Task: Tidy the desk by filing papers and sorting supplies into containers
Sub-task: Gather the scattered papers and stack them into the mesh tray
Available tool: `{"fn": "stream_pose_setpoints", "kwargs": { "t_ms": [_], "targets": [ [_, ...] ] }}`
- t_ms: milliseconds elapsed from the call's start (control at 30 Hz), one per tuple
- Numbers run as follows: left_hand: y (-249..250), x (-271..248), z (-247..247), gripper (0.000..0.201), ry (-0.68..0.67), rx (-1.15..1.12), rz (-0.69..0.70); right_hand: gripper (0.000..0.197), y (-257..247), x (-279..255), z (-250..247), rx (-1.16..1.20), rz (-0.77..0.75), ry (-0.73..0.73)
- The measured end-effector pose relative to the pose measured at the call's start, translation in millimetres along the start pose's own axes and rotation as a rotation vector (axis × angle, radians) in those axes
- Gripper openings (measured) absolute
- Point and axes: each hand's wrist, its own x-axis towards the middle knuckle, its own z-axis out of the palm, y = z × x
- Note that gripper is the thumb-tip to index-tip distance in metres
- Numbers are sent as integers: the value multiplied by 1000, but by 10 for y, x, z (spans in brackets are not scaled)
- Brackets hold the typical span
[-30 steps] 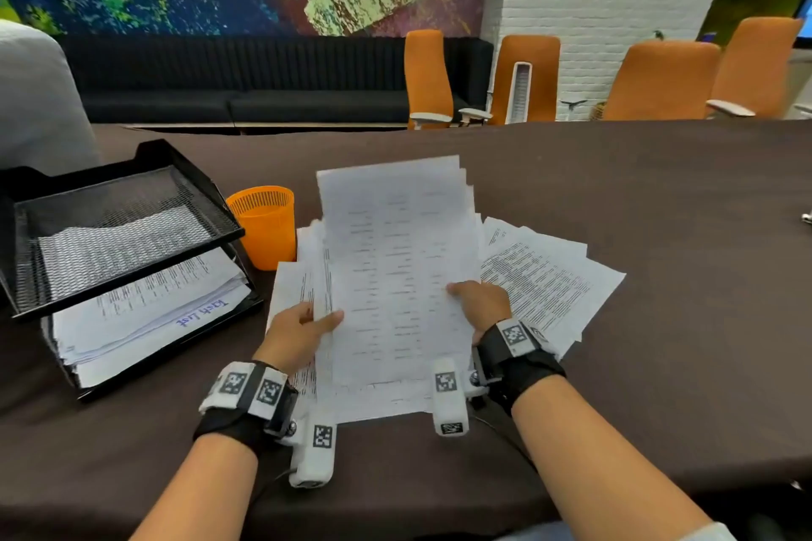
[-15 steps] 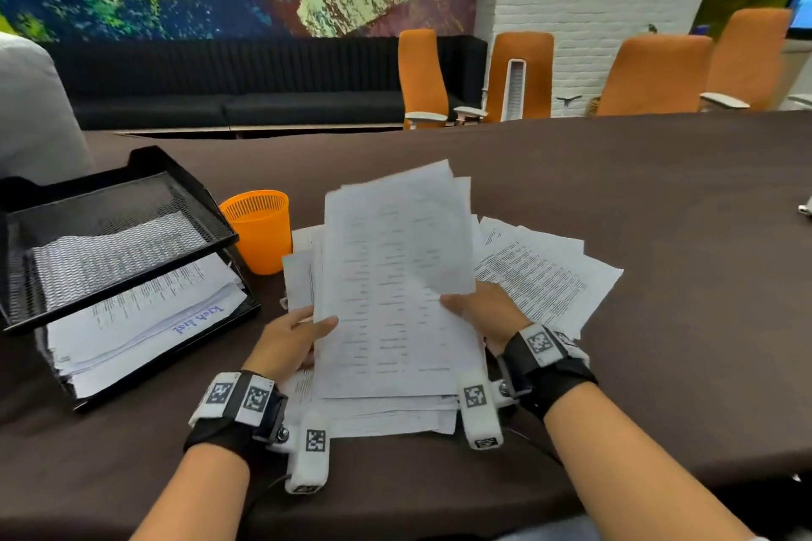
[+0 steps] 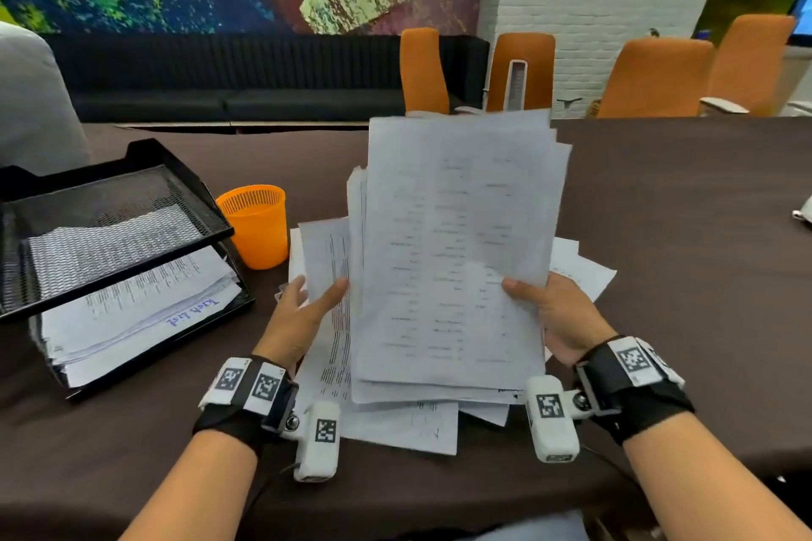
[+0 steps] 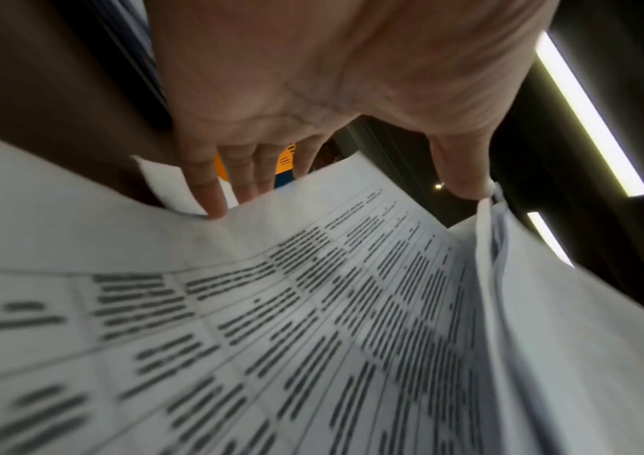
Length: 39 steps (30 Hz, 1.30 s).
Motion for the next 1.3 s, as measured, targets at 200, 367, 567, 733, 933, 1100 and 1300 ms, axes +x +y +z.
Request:
{"fn": "stream_pose_setpoints", "kwargs": {
  "t_ms": [200, 367, 567, 733, 933, 1100, 1300],
  "targets": [
    [-182, 50, -50, 22, 85, 301, -49, 29, 444, 46, 62, -158, 205, -13],
    [-113, 15, -129, 19, 142, -32, -140, 24, 408, 2, 83, -38, 200, -137],
    [-63, -160, 132, 16, -24, -306, -202, 42, 537, -59, 223, -133, 285, -286],
    [-86, -143, 112, 70, -209, -422, -220, 32, 539, -84, 310, -111, 232, -197],
    [93, -239, 135, 82, -244, -254, 155, 25, 14, -235, 381, -230, -96, -166],
    [514, -392, 144, 62, -208, -342, 508, 20, -464, -431, 389, -218, -355, -186],
    [575, -513, 113, 63, -237, -293, 490, 51, -453, -445, 312, -241, -389, -284]
  ]
}}
